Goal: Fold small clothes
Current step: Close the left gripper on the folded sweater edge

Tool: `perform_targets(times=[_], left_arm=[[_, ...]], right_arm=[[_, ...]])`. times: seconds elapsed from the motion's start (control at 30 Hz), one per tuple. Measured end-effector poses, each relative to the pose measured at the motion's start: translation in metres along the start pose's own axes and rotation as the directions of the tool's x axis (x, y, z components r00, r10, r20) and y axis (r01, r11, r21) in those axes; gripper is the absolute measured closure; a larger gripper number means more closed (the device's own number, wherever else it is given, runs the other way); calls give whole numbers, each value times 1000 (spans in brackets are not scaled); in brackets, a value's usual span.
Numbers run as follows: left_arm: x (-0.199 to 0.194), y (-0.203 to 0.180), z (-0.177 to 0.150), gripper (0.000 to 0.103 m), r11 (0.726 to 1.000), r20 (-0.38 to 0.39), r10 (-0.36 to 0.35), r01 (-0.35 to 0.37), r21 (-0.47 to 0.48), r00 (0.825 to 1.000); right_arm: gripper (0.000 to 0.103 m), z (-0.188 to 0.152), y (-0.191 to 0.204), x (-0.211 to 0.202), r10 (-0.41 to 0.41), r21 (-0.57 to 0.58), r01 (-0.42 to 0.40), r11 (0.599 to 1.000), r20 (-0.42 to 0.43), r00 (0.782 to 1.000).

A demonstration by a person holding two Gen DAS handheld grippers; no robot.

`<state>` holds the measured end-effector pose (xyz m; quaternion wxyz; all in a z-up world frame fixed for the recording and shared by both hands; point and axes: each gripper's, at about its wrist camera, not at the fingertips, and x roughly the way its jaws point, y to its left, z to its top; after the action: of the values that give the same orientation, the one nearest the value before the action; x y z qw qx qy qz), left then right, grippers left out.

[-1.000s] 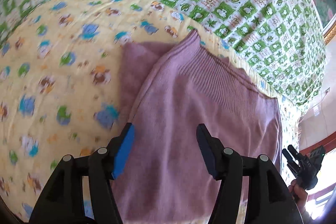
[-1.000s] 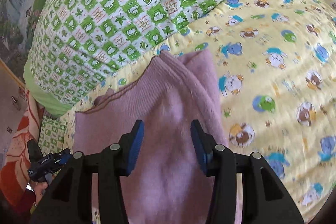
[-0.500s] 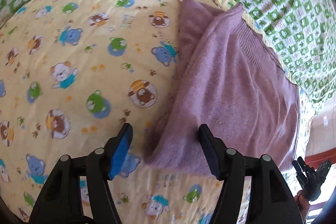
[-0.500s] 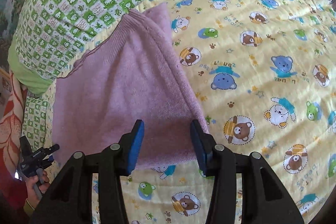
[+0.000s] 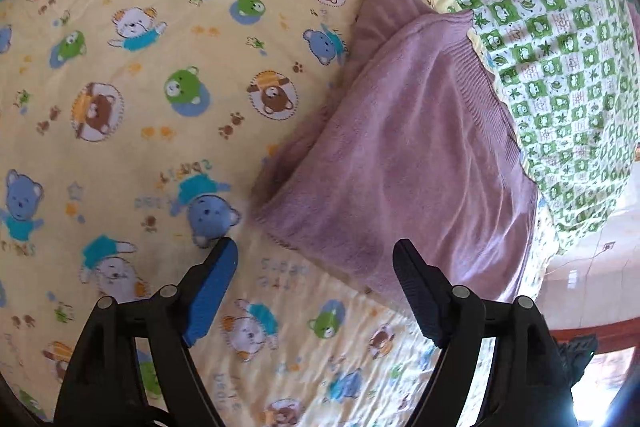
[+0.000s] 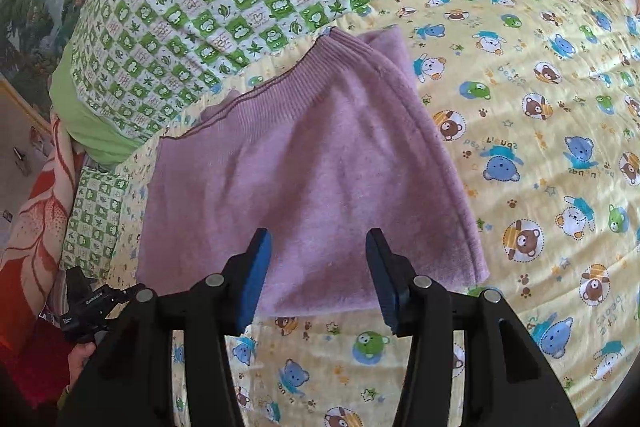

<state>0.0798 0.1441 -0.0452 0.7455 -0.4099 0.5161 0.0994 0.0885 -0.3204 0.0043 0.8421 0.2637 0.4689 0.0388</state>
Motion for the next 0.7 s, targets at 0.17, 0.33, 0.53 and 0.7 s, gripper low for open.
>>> perform_targets(times=[0.17,0.33,0.53,0.7], left_arm=[[13,-7,6,12,997,41,-19,22,-77,999],[25,-19,20,11,995,94,-6,16,-101,996],[32,-28,34,63,999,126,27,-22,-43,992],[28,-35,39,86,999,118,-36,37,-6,992]], right_arm=[[52,-5,8,2,18,-7,-18,1000,-18,1000],[52,-8,10,4,15,-13,-16,1000,-28,1000],[52,-8,9,6,9,-14,-10,1000,-38,999],[52,-5,3,8,3,-3,-3,1000,-39,999]])
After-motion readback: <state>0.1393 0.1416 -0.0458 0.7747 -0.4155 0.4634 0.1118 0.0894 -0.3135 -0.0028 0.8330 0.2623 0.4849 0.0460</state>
